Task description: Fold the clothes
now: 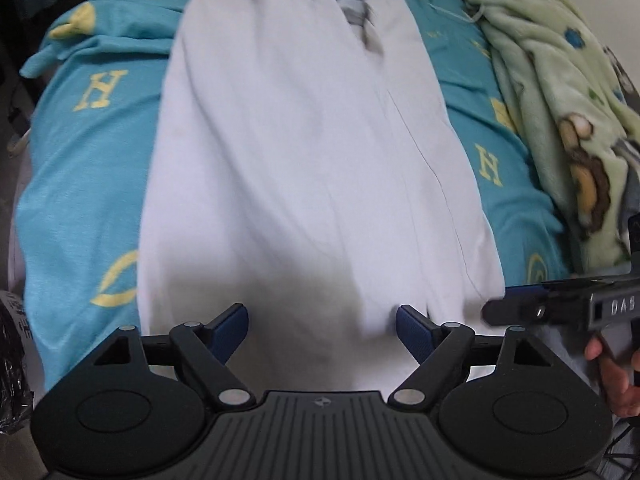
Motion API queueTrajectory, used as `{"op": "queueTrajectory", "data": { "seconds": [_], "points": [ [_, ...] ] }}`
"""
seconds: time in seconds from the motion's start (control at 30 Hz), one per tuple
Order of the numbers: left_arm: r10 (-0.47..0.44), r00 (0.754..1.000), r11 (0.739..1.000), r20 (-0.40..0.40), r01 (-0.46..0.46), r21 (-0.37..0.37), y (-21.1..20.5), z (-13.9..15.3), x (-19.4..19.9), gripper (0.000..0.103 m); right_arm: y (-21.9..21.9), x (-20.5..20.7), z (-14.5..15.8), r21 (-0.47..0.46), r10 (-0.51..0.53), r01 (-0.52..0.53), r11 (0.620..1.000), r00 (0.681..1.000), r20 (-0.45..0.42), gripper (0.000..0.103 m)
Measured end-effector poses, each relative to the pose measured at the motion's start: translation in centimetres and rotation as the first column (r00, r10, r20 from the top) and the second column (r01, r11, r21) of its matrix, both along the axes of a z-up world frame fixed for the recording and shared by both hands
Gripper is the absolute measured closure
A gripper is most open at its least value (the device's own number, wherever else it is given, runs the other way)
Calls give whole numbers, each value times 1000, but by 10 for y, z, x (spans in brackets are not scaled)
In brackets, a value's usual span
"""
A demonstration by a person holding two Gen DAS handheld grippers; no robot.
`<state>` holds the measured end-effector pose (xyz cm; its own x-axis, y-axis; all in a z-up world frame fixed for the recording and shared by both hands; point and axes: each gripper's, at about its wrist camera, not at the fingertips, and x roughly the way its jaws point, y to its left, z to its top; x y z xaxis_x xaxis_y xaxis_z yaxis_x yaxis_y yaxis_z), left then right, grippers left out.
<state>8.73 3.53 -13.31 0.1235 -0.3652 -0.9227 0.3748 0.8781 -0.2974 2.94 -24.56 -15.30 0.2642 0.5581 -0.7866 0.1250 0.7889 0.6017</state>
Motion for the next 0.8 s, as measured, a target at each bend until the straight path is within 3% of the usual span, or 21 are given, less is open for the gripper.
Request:
{"op": "queueTrajectory", "data": {
  "seconds": [0.07,0.1,0.13,0.17,0.2,0.23,0.4,0.57,0.7,0.8],
  "points": [
    [-43,999,999,-11,43,22,-7,-4,-4,30,15,-5,4,-73,46,-45,996,999,21,24],
    [-64,998,997,-10,64,38,-11,-5,-6,41,22,-8,7,-113,65,-61,992,997,32,31],
    [-75,997,996,2,75,55,-13,-5,-8,49,27,-10,8,-149,79,-72,986,996,40,46],
    [-72,997,996,10,71,56,-11,-3,-9,68,28,-11,10,-166,80,-71,984,996,46,58],
    [-68,998,996,18,67,58,-10,-1,-10,87,30,-13,11,-184,80,-70,981,995,52,83],
    [-62,998,997,27,61,51,-7,2,-11,93,31,-15,13,-200,81,-68,977,995,58,89],
    [10,994,994,106,2,-107,19,46,-25,98,12,-30,39,-172,19,6,985,990,142,92],
    [186,970,938,158,-127,-321,45,115,-36,100,-31,-31,81,-92,-64,86,992,973,221,93],
    [267,942,906,201,-175,-386,38,163,-44,101,-52,-22,121,-64,-99,122,990,954,283,93],
    [276,940,901,203,-179,-395,32,183,-65,101,-60,-38,139,-47,-102,123,991,943,317,93]
  ]
}}
